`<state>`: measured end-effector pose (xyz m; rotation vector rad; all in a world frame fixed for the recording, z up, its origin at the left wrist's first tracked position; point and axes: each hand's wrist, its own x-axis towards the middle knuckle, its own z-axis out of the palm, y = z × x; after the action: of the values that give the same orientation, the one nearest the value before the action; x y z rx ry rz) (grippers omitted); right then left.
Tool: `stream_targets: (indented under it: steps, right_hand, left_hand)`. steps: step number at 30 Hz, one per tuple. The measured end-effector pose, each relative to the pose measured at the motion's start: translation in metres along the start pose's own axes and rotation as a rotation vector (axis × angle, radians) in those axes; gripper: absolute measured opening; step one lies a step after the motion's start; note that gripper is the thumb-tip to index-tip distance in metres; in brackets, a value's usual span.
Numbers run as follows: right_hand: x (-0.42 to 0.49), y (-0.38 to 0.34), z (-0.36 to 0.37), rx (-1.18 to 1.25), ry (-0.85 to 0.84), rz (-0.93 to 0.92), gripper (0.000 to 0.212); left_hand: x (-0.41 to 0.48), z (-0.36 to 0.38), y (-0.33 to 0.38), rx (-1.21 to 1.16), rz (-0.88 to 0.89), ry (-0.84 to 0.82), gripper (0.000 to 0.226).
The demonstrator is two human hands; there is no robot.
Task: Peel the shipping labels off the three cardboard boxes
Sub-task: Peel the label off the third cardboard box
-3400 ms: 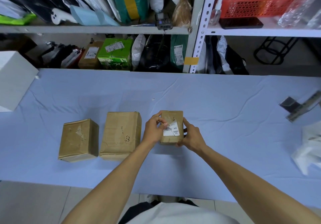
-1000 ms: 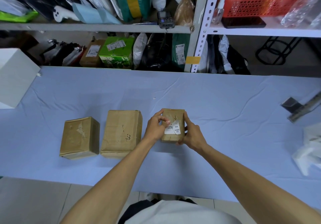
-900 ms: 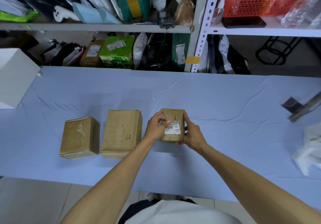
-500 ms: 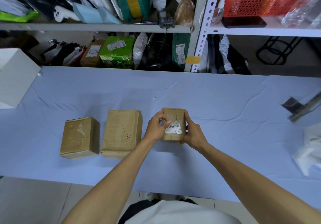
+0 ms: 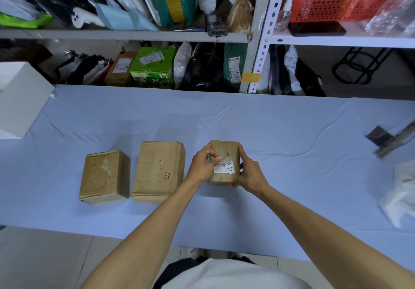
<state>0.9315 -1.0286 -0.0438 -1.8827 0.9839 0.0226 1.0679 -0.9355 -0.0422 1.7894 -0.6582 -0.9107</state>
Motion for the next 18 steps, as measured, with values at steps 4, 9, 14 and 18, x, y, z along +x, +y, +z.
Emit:
stream_targets:
  steps: [4,9,14,18]
  right_hand:
    - [-0.0009,0.0005,0.0005,0.006,0.014,-0.002,0.12]
    - [-0.002,-0.0003,0.0008,0.004,0.014,-0.002,0.118]
    - [-0.0026,-0.0008,0.0006,0.009,0.012,-0.008,0.116]
    - [-0.0024,0.0,0.0006,0.031,0.015,-0.002,0.113]
  left_hand:
    - [-0.0013,0.0006,0.001,-0.005,0.004,0.002,0.018]
    - [-0.0023,0.0002,0.0014,-0.014,0.002,0.0,0.015]
    - [-0.0019,-0.0009,0.0008,-0.006,-0.013,-0.005,0.013]
    - [-0.0011,-0.0012,0.0014,-0.005,-0.017,-0.017,0.015]
